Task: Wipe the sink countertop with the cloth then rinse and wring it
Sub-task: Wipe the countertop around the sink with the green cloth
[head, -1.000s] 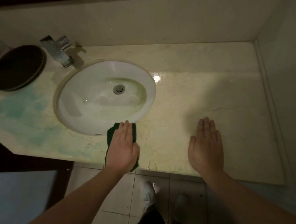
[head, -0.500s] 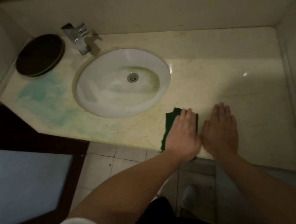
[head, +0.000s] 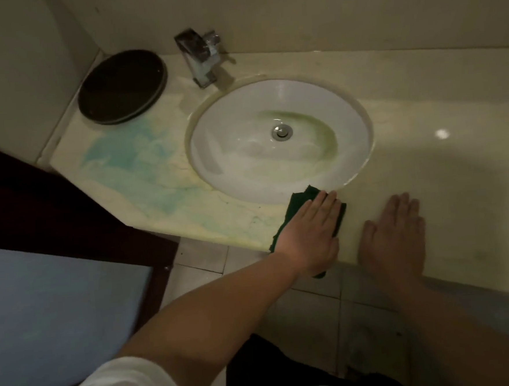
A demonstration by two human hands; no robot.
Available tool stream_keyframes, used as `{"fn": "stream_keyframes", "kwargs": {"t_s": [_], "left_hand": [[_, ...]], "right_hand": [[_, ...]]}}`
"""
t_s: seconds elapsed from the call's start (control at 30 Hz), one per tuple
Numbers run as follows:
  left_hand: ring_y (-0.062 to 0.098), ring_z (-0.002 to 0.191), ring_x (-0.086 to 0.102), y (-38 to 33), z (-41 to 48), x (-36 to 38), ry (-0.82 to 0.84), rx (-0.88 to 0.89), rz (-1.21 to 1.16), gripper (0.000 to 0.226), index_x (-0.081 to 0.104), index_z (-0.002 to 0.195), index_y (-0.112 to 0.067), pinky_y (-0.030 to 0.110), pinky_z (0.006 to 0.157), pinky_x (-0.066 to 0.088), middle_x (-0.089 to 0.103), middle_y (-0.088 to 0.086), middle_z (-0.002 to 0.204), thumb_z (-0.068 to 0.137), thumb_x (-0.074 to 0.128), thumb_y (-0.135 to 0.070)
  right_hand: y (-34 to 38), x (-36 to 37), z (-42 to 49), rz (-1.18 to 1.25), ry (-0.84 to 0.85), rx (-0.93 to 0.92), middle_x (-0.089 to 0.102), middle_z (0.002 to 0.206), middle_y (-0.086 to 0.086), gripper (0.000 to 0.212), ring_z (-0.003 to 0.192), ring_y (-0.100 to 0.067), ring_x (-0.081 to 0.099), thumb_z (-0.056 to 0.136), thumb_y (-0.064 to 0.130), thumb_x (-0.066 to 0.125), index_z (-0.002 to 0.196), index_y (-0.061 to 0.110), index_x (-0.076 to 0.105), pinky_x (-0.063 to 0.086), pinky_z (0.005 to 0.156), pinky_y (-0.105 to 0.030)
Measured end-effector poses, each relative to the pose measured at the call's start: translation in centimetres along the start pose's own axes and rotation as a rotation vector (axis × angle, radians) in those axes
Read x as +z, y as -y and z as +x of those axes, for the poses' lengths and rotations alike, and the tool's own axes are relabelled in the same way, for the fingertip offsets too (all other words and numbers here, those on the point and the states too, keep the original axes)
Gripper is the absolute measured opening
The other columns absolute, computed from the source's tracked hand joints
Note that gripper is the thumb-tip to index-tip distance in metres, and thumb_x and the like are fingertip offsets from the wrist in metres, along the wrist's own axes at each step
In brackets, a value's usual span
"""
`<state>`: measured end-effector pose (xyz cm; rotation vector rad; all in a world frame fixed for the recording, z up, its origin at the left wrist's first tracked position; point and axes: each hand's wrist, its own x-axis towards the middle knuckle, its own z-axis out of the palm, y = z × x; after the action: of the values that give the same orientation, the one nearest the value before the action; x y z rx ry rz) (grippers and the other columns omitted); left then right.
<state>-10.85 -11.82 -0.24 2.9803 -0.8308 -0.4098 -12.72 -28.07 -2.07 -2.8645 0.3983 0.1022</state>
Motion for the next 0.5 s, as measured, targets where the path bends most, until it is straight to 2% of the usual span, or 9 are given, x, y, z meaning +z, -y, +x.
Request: {"fn": "stream_keyframes", "kwargs": {"t_s": [0.1,0.2,0.33,0.5], "left_hand": [[0.027,0.151,0.003,6.2,-2.1,0.2,-0.050,0.040,-0.105,0.068,0.011,0.155,-0.003,0.039,0.123,0.003,0.008,0.015,0.163,0.097,0.023,-0.035],[0.031,0.149,0.015,13.1,-4.4,0.7,-0.061,0.074,-0.156,0.067,0.024,0.152,0.000,0.041,0.123,0.011,0.023,0.018,0.160,0.094,0.033,-0.032],[0.028,0.151,0.010,21.7,-7.5,0.8,-0.072,0.064,-0.109,0.068,0.019,0.153,-0.002,0.039,0.123,0.004,0.017,0.016,0.162,0.094,0.028,-0.034],[0.028,0.151,0.010,28.3,-8.2,0.8,-0.107,0.047,-0.124,0.069,0.018,0.154,-0.003,0.041,0.123,0.007,0.016,0.015,0.162,0.093,0.028,-0.034]], "right_hand": [[6.2,1.8,-0.6,0.003,-0.023,0.013,0.013,0.161,-0.020,0.072,0.149,-0.033,0.010,0.091,0.034,0.025,0.152,-0.002,0.013,0.010,0.121,-0.046],[13.8,3.8,-1.5,0.003,-0.043,-0.021,0.019,0.159,-0.022,0.069,0.147,-0.036,0.015,0.092,0.031,0.029,0.150,-0.005,0.020,0.014,0.119,-0.048],[22.7,5.7,-2.7,-0.025,-0.027,-0.032,0.021,0.159,-0.020,0.066,0.148,-0.034,0.015,0.094,0.032,0.026,0.150,-0.003,0.023,0.014,0.119,-0.047],[24.4,6.1,-2.5,-0.102,-0.005,0.008,0.021,0.160,-0.015,0.071,0.149,-0.031,0.013,0.092,0.039,0.013,0.151,0.002,0.022,0.014,0.121,-0.046]]}}
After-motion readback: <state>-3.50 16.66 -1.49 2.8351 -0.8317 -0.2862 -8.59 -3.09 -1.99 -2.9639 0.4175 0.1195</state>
